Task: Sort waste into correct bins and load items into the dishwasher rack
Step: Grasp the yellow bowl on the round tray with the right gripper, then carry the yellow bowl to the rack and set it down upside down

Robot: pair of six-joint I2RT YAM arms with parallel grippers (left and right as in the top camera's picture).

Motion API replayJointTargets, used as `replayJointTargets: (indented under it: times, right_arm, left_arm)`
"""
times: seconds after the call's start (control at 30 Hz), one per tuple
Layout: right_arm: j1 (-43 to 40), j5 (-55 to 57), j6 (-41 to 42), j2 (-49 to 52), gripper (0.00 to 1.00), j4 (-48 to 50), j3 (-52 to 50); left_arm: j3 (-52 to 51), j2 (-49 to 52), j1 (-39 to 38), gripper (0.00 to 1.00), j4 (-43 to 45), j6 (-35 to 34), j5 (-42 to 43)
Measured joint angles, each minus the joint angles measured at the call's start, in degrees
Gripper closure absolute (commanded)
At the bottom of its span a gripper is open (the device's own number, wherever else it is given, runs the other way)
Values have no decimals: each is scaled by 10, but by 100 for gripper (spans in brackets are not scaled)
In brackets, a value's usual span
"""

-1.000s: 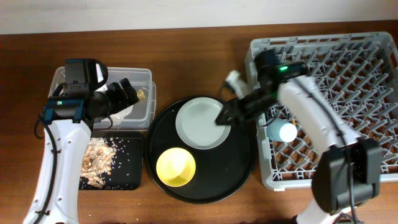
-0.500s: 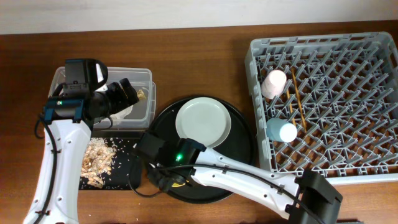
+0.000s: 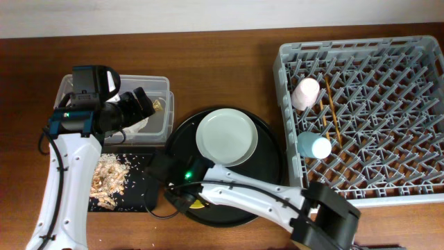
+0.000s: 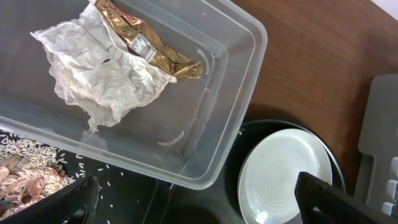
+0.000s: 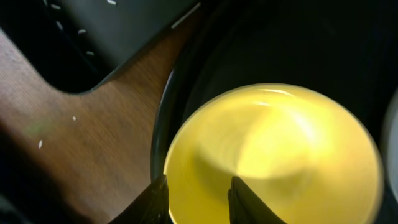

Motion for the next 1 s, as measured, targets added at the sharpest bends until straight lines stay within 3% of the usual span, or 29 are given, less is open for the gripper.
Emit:
replayJointTargets:
  times: [0.13,0.23,0.4,0.53,0.73,0.87,1.0]
  right_arm:
    - [20,-4,0,26,67,10,0]
    - [22,-3,0,46,84,11,0]
    - [22,-3,2,53,96,10,0]
    - [22,7,2,51,96,7,1]
    - [-12,0,-39,-5,96,-97,77]
    - [-107,-14,-82,-110,96,-120,124]
    - [-369,-139,-175,-185,96,-132,133]
  left_arm:
    - [0,0,0,1,0,0,0]
    - [0,0,0,1,0,0,0]
    - [0,0,0,1,0,0,0]
    - [0,0,0,1,0,0,0]
    - [0,0,0,1,0,0,0]
    - [0,0,0,1,0,0,0]
    - [0,0,0,1,1,0,0]
